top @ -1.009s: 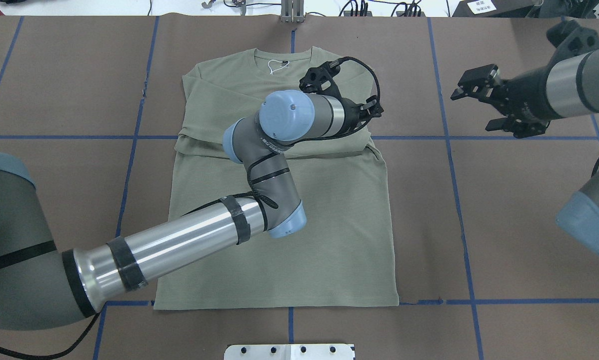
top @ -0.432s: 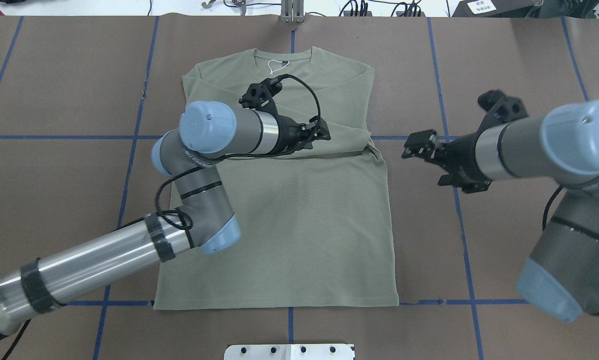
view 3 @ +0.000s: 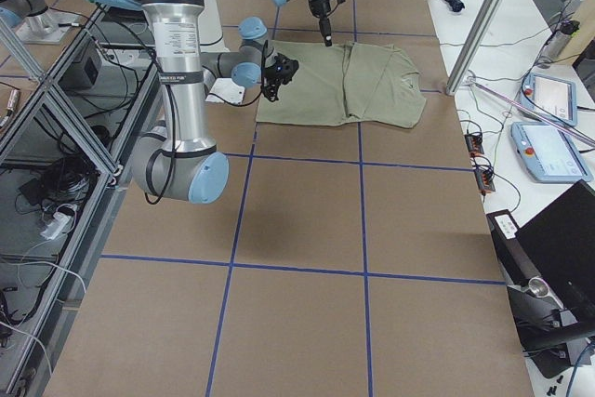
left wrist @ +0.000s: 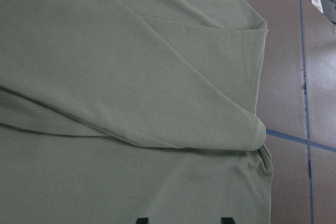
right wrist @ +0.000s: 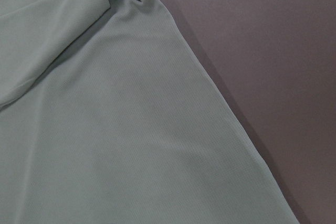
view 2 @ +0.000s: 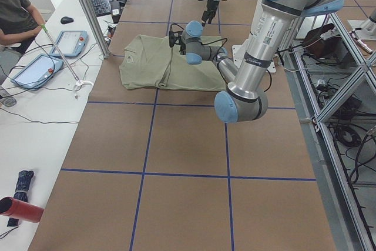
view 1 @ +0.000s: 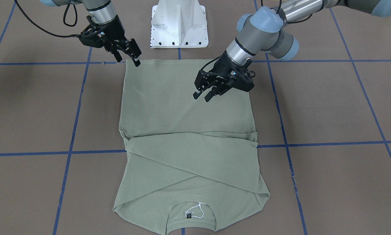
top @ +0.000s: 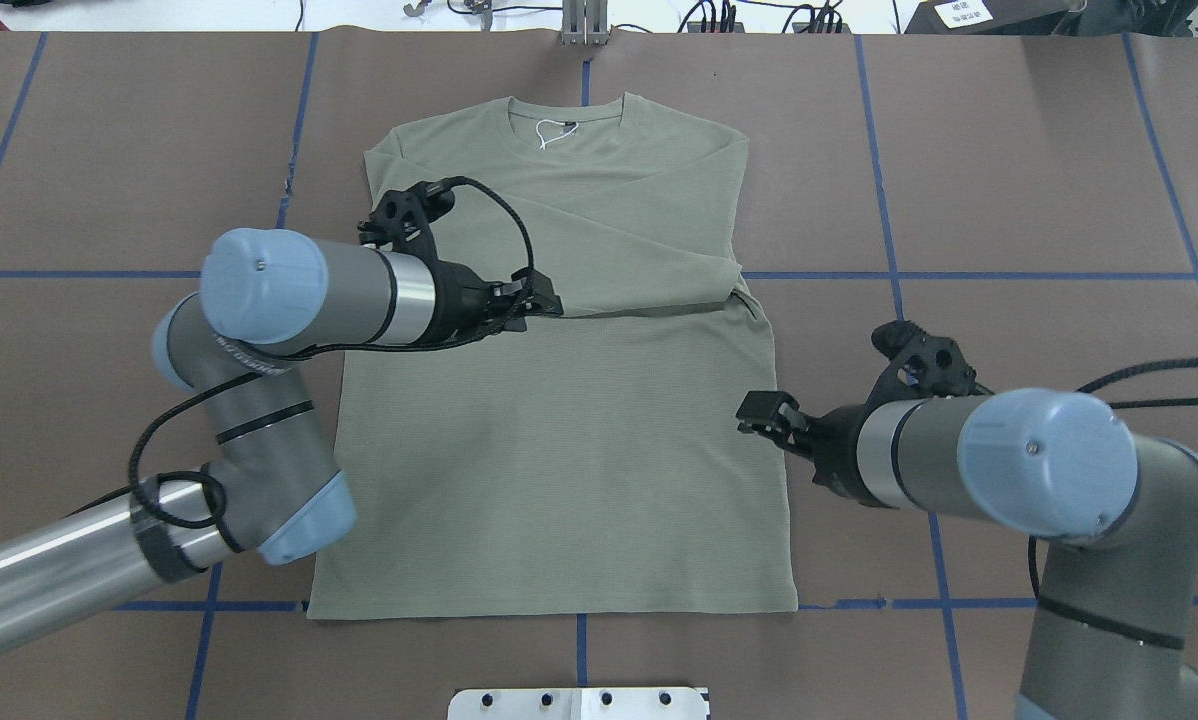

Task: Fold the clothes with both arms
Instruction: 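Release the sleeve and move both grippers toward the shirt hem nearest the robot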

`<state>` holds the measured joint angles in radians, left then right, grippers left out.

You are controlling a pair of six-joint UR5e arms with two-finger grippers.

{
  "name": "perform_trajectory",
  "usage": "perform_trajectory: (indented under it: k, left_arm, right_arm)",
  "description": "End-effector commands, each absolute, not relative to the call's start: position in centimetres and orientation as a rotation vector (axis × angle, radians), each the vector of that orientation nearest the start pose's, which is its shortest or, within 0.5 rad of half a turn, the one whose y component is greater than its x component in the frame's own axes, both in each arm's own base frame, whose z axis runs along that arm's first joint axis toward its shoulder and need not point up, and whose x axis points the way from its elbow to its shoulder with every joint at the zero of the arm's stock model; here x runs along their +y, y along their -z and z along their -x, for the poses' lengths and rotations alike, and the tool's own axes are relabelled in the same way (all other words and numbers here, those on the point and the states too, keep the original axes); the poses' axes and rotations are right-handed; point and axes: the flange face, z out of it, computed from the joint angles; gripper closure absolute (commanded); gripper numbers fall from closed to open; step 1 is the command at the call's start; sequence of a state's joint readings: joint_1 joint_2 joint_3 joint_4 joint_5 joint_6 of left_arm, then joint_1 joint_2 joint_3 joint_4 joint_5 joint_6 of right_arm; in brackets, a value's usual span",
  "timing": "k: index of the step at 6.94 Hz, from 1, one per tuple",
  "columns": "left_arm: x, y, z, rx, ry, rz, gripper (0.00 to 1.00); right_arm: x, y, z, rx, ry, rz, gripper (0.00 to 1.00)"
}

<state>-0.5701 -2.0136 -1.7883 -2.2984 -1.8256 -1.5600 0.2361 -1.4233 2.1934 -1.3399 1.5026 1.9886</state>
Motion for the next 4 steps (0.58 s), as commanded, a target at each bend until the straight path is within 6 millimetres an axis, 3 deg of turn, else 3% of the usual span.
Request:
perform_trajectory:
  k: [1,2,4]
  left_arm:
    - [-39.1,-21.6,-41.4,1.351,0.291,-0.175,0.44]
    - [-38.9,-22.1,-42.0,1.339,0.284,-0.163,0.44]
    - [-38.2,-22.6,-42.1,1.339,0.244,-0.099,0.42]
  right_arm:
    - [-19.9,-29.7,45.4,-0.986,-0.705,0.02,0.02]
    - [-18.3,-30.5,45.9,-0.975,-0.761,0.054,0.04]
    - [-16.2,-34.7,46.3,-0.886,-0.863,0.113,0.11]
